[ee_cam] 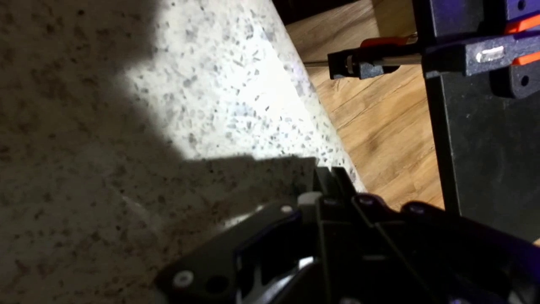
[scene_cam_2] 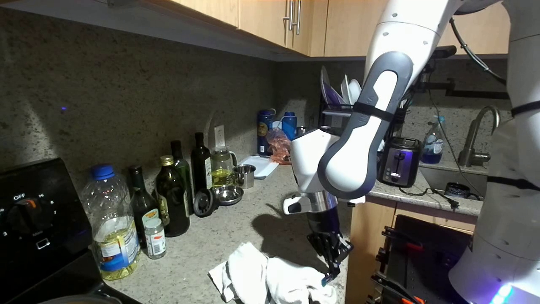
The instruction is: Take the wrapper off the towel
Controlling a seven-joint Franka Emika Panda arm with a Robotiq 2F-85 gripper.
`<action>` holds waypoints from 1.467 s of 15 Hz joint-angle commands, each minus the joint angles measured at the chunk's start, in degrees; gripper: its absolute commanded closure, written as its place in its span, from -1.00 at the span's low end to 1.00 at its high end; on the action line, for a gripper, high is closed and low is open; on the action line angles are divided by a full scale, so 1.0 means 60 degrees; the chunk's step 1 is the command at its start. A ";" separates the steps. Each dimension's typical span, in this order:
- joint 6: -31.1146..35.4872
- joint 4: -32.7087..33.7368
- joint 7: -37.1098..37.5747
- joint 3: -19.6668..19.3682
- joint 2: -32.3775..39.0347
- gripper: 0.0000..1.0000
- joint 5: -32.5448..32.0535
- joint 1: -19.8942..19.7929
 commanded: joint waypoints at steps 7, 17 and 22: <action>-0.0165 -0.0015 0.0006 0.0150 -0.0173 0.90 0.0012 0.0054; -0.0144 -0.0079 0.0011 0.0222 -0.0468 -0.04 0.0000 0.0187; -0.0204 0.0010 0.0079 0.0167 -0.0333 0.60 -0.0110 0.0210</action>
